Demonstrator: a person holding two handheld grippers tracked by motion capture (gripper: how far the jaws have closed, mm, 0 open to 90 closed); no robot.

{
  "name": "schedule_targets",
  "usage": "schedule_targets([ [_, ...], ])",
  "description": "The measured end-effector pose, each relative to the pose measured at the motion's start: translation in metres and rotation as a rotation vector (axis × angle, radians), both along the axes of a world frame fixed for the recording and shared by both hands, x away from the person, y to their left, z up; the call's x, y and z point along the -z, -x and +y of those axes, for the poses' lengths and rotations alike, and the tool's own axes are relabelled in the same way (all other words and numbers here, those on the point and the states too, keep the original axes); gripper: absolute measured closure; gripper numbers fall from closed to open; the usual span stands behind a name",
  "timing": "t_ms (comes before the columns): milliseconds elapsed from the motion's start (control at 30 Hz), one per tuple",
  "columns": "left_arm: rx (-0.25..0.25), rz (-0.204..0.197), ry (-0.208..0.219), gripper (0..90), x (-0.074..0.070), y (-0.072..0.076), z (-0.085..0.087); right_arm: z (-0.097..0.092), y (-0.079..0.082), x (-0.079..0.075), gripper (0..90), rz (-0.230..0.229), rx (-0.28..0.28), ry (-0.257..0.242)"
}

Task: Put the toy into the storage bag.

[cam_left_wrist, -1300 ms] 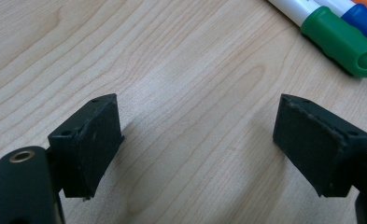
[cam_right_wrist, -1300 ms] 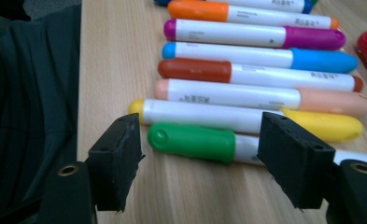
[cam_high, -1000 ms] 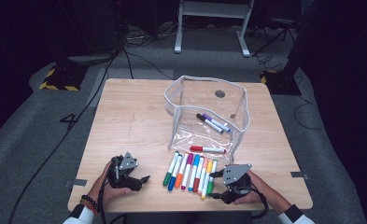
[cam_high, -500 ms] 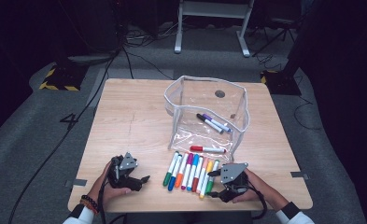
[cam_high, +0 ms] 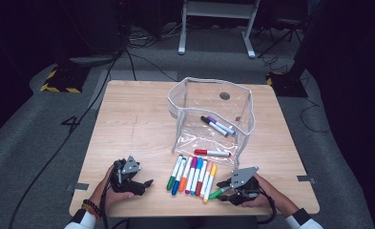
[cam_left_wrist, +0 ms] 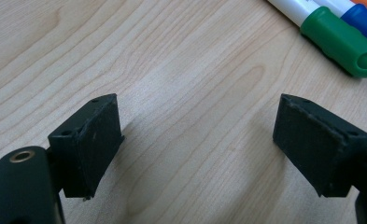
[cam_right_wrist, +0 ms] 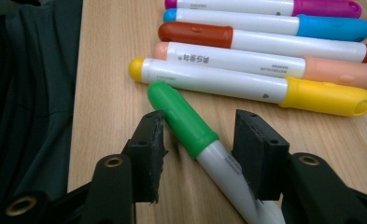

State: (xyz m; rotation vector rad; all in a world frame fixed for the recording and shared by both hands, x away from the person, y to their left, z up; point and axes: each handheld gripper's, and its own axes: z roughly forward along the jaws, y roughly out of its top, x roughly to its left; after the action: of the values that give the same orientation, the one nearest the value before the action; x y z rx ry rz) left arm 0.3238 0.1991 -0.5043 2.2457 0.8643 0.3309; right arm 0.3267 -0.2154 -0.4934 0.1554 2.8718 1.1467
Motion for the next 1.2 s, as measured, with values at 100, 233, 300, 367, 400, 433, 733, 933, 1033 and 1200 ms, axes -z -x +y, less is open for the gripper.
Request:
schedule_targets([
  [100, 0.0, 0.0, 0.001, 15.6, 0.0, 0.0, 0.0, -0.001, 0.003, -0.002, 60.8, -0.007, -0.033, 0.013],
  [233, -0.001, 0.0, 0.0, 15.6, 0.0, 0.0, 0.0, -0.006, 0.005, -0.001, 67.5, -0.004, -0.052, 0.007],
  [300, -0.001, 0.0, 0.001, 15.6, 0.0, 0.0, 0.0, -0.01, 0.007, -0.001, 70.4, 0.0, -0.045, 0.005],
  [367, -0.001, -0.001, 0.0, 15.6, 0.0, 0.0, 0.0, -0.015, 0.008, -0.001, 73.1, 0.002, -0.049, 0.002],
  [400, -0.001, -0.001, 0.0, 15.6, 0.0, 0.0, 0.0, -0.018, 0.009, -0.001, 73.1, 0.006, -0.043, 0.001],
  [433, 0.0, -0.001, 0.0, 15.6, 0.0, 0.0, 0.0, -0.021, 0.009, -0.002, 73.3, 0.003, -0.036, 0.004],
  [733, -0.003, -0.001, 0.0, 15.6, 0.0, 0.0, 0.0, -0.052, 0.004, -0.001, 73.7, -0.005, 0.085, -0.006],
  [933, -0.003, -0.001, 0.0, 15.6, 0.0, 0.0, 0.0, -0.059, -0.002, -0.001, 67.3, -0.013, 0.167, -0.008],
  [1033, -0.003, -0.001, 0.0, 15.6, 0.0, 0.0, 0.0, -0.055, -0.004, 0.0, 63.7, -0.012, 0.202, -0.009],
  [1200, -0.006, 0.001, 0.0, 15.6, 0.0, 0.0, -0.001, -0.048, -0.007, 0.001, 69.1, -0.012, 0.23, -0.02],
])
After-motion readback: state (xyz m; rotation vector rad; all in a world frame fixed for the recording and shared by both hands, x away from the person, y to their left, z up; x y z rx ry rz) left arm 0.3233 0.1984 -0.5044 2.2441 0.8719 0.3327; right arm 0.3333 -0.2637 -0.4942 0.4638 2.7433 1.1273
